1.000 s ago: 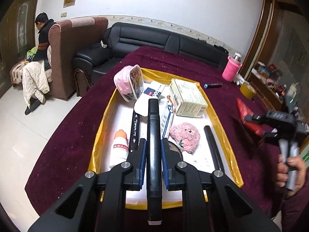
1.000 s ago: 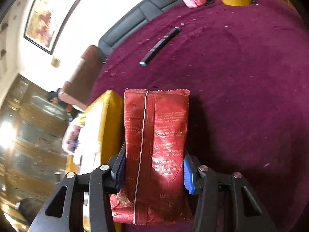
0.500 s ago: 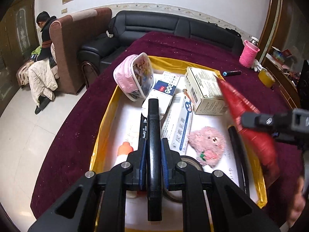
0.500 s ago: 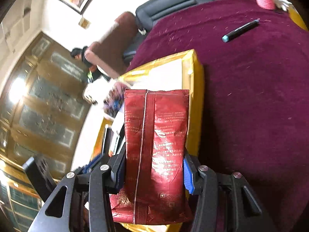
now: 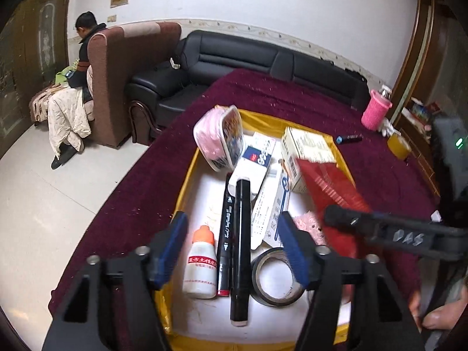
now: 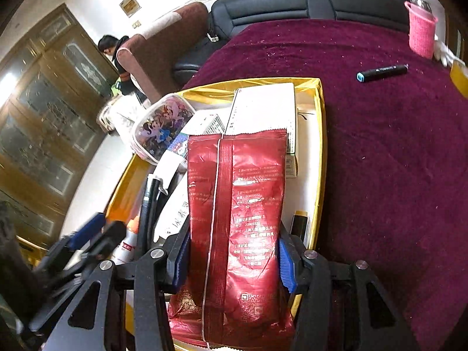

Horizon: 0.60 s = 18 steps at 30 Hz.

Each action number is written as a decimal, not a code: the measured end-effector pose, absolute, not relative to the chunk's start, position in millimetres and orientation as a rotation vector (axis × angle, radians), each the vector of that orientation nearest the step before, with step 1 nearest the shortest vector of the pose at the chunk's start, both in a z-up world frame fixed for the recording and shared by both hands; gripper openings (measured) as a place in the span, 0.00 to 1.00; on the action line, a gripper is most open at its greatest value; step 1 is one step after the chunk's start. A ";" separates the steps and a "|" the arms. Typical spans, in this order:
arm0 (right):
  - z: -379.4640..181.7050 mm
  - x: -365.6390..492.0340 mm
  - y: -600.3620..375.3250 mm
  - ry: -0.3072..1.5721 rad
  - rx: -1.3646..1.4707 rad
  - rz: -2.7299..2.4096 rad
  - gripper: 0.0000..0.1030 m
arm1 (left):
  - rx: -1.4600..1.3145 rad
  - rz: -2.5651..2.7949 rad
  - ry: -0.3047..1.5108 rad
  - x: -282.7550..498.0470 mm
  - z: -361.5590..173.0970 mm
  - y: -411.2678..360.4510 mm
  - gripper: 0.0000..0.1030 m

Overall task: Organize objects
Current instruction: 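Carry the black marker and red packet to the tray and open both grippers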

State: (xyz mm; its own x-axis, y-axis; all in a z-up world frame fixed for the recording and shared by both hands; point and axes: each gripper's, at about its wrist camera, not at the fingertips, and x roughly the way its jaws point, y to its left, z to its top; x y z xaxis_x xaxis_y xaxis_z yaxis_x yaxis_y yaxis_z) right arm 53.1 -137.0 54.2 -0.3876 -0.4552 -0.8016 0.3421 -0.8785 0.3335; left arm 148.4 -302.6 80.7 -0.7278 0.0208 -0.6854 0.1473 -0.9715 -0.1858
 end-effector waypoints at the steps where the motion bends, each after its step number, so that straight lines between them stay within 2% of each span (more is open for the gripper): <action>1: 53.9 53.5 -137.5 -0.145 1.369 -2.273 0.57 | 1.116 -2.839 0.363 150.7 83.6 -304.4 0.71; 3: 51.4 52.7 -141.5 -0.142 1.387 -2.251 0.62 | 1.088 -2.839 0.372 155.5 89.4 -307.5 0.77; 9: 50.9 62.3 -145.5 -0.128 1.388 -2.237 0.69 | 1.035 -2.820 0.294 163.5 104.9 -303.2 0.79; 14: 76.6 73.5 -118.5 -0.157 1.258 -2.318 0.80 | 0.970 -2.827 0.205 168.7 121.2 -285.8 0.84; 18: 99.0 87.3 -93.5 -0.102 1.133 -2.424 0.89 | 0.951 -2.864 0.065 169.6 134.1 -255.0 0.88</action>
